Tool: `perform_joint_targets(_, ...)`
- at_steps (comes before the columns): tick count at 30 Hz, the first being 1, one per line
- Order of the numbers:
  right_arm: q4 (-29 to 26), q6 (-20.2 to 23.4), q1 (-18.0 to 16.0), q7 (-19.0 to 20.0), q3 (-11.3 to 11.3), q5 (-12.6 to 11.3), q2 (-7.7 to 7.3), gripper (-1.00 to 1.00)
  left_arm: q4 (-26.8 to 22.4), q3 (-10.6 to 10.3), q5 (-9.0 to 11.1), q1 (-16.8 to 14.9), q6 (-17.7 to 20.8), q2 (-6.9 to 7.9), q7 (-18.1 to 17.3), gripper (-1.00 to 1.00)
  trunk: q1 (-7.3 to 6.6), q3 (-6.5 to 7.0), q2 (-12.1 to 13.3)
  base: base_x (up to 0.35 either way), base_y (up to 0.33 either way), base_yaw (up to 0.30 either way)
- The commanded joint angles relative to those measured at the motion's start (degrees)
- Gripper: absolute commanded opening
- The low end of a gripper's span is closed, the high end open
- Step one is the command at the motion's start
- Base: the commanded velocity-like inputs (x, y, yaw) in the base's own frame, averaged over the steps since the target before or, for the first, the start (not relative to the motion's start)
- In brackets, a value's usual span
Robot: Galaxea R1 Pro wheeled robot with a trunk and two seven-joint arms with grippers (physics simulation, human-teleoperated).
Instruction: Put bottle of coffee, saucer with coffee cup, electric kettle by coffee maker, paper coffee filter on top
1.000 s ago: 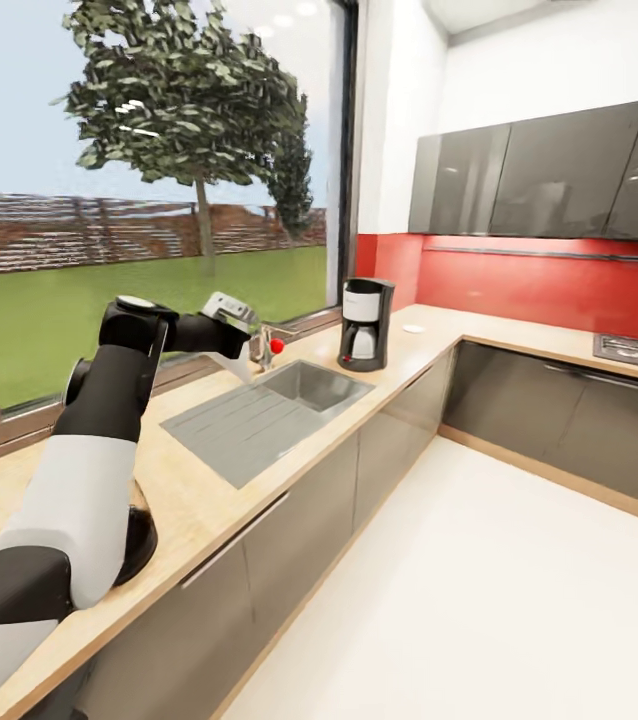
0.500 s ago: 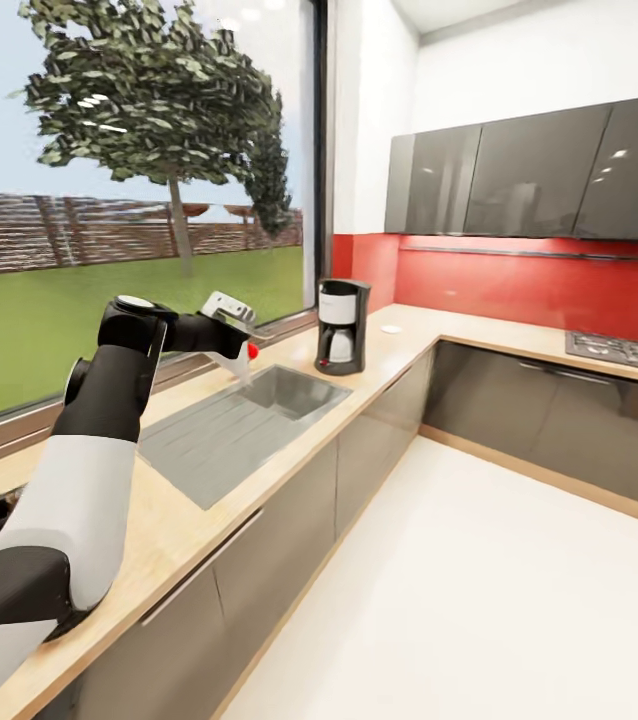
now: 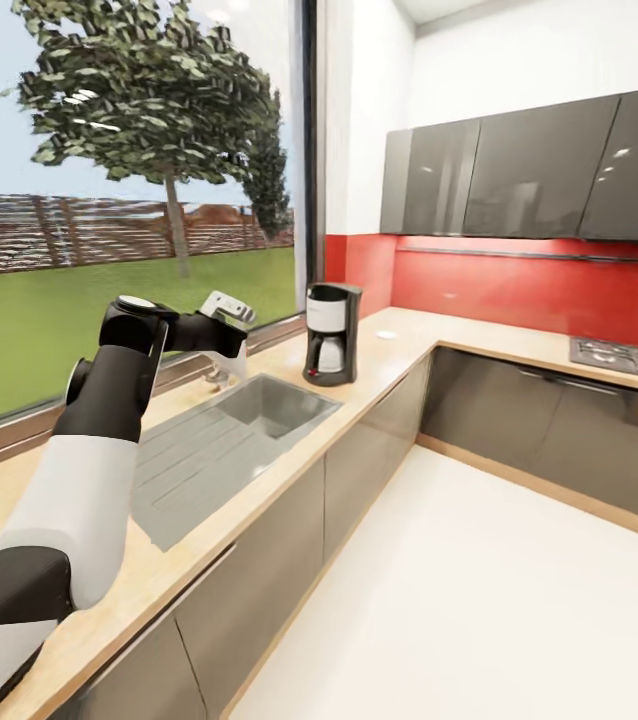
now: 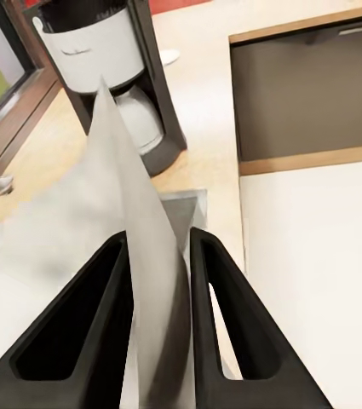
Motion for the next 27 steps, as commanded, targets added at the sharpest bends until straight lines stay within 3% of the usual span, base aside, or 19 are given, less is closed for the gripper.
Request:
perform_joint_targets(1, -0.10, -0.09, 0.01, 0.00, -0.24, -0.12, 0.03, 1.00, -0.04, 0.05, -0.65, -0.07, 0.13, -0.03, -0.55, -1.00, 0.07, -0.12, -0.12, 0.298, -0.145, 0.000)
perform_joint_targets(27, -0.02, -0.09, 0.01, 0.00, -0.32, -0.11, 0.02, 1.00, -0.14, 0.13, -0.66, -0.07, 0.13, -0.03, -0.47, -1.00, 0.07, -0.12, -0.12, 0.292, -0.189, 0.000)
